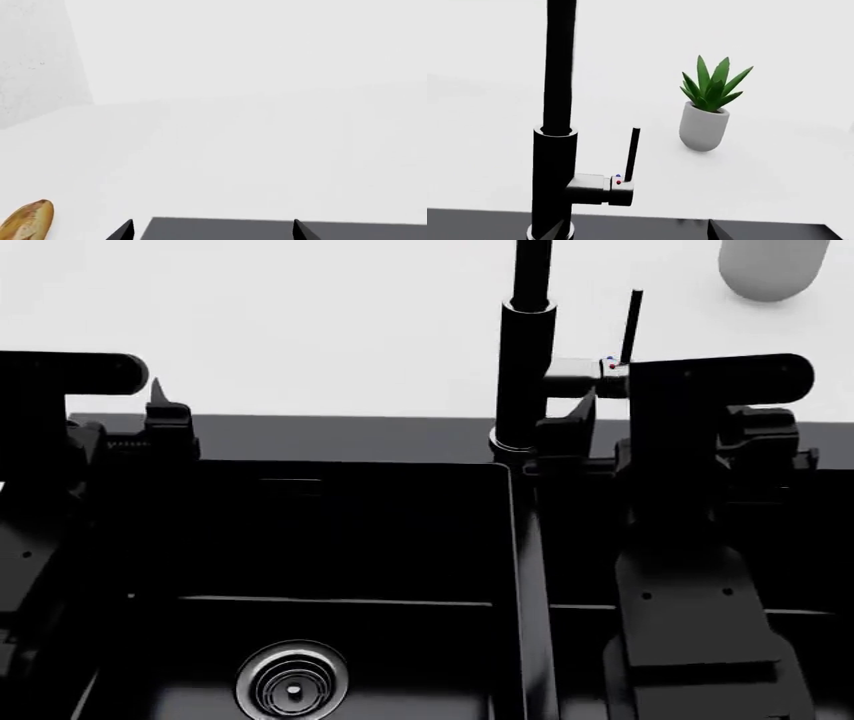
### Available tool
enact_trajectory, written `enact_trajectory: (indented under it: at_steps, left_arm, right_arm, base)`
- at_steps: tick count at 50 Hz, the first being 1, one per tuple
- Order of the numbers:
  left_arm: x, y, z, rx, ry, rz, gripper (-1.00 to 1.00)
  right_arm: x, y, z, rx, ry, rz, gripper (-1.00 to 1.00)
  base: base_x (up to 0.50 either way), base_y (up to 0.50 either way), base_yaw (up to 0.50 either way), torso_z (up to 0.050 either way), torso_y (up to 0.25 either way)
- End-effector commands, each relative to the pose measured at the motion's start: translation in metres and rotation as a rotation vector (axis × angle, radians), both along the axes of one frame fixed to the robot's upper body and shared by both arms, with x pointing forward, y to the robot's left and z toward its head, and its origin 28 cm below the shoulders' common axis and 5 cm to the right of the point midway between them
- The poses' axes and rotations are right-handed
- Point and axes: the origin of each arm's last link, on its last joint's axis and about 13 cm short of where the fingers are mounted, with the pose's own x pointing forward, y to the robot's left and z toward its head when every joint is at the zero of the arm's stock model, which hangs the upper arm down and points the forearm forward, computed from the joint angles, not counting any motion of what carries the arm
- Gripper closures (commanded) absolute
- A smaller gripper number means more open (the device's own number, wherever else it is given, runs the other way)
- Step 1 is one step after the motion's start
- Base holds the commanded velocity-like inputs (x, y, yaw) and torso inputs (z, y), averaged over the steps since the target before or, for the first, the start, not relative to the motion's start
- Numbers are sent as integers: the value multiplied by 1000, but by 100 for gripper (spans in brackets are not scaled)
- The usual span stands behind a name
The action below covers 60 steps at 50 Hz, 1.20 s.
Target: Pick the kiwi from the sink and place it on the plate located on the counter
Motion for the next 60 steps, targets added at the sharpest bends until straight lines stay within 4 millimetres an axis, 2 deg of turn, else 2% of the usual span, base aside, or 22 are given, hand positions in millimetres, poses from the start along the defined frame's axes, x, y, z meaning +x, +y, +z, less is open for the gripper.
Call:
enact_trajectory:
  at_steps: [1, 14, 21, 29, 33, 37, 42, 51, 60]
  left_arm:
    - [-1, -1, 8, 0, -30, -23, -100]
    - [2, 0, 39, 16, -39, -33, -100]
    - [-3, 6, 61, 16, 10, -47, -100]
    - [-13, 6, 67, 50, 204, -128, -100]
    - [-21, 8, 74, 108, 219, -135, -100]
    - [-26, 10, 80, 75, 253, -161, -100]
    - [-30, 12, 84, 85, 279, -170, -100]
    - [-44, 9, 86, 76, 360, -222, -100]
    - [-54, 6, 93, 91, 414, -263, -100]
  right_arm:
    - [4, 0, 3, 0, 21, 5, -100]
    - [9, -4, 30, -16, 62, 3, -100]
    - [7, -7, 45, -36, 93, 0, -100]
    - [3, -8, 55, -74, 121, -3, -100]
    - [3, -9, 58, -92, 129, -6, -100]
    - [2, -9, 62, -102, 131, -7, -100]
    - [-1, -10, 67, -111, 122, -16, -100]
    - [-5, -15, 76, -123, 101, -45, -100]
    - [-8, -16, 83, -154, 92, -48, -100]
  base:
    - [0, 0, 0, 0, 0]
    - [0, 0, 0, 0, 0]
    - [0, 0, 0, 0, 0]
    - [0, 0, 0, 0, 0]
    - [0, 0, 0, 0, 0]
    - [0, 0, 0, 0, 0]
    - [0, 0, 0, 0, 0]
    - [0, 0, 0, 0, -233]
    - [-1, 0, 0, 0, 0]
